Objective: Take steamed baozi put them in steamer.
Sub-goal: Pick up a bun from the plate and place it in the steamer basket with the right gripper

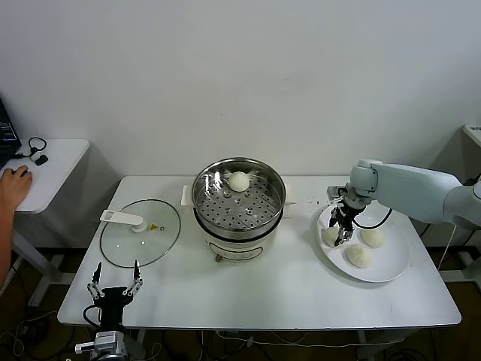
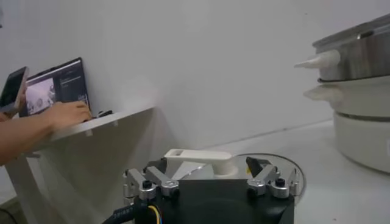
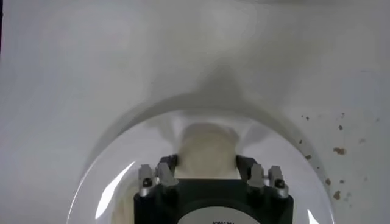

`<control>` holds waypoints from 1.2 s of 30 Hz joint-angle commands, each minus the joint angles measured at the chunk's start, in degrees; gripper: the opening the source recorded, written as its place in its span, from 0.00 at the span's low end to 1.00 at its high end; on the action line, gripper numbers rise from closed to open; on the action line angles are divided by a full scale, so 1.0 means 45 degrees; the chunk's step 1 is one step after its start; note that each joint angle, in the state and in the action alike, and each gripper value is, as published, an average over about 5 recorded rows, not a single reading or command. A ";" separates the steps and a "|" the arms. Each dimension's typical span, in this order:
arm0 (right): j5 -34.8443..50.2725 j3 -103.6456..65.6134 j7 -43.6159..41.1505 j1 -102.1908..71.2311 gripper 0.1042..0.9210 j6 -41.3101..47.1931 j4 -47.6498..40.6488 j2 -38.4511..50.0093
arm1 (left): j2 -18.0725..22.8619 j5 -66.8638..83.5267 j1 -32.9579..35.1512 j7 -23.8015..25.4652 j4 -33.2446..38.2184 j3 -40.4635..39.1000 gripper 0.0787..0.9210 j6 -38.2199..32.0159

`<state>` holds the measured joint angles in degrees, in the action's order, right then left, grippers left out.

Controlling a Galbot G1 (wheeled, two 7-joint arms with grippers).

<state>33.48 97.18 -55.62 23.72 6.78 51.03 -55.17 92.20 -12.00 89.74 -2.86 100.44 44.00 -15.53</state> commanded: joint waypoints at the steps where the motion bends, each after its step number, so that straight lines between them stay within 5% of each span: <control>1: -0.0018 -0.0020 -0.0039 -0.0008 0.61 -0.0020 -0.0019 -0.0035 | 0.0622 0.0004 -0.0001 0.0000 -0.0015 0.0009 0.88 0.0004; 17: 0.0389 0.1226 -0.0547 0.2566 0.55 -0.0255 0.1170 0.0009 | 0.0622 0.0031 -0.0034 -0.0001 0.0059 0.0019 0.88 0.0034; 36: 0.3677 0.2556 -0.1491 0.8633 0.55 -0.0356 0.3396 -0.1599 | 0.0622 -0.0167 -0.0114 0.0038 0.0075 -0.0380 0.88 0.0087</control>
<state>43.22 106.68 -61.22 50.06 5.19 63.00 -58.30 92.20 -12.62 89.22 -2.73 100.76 42.55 -15.16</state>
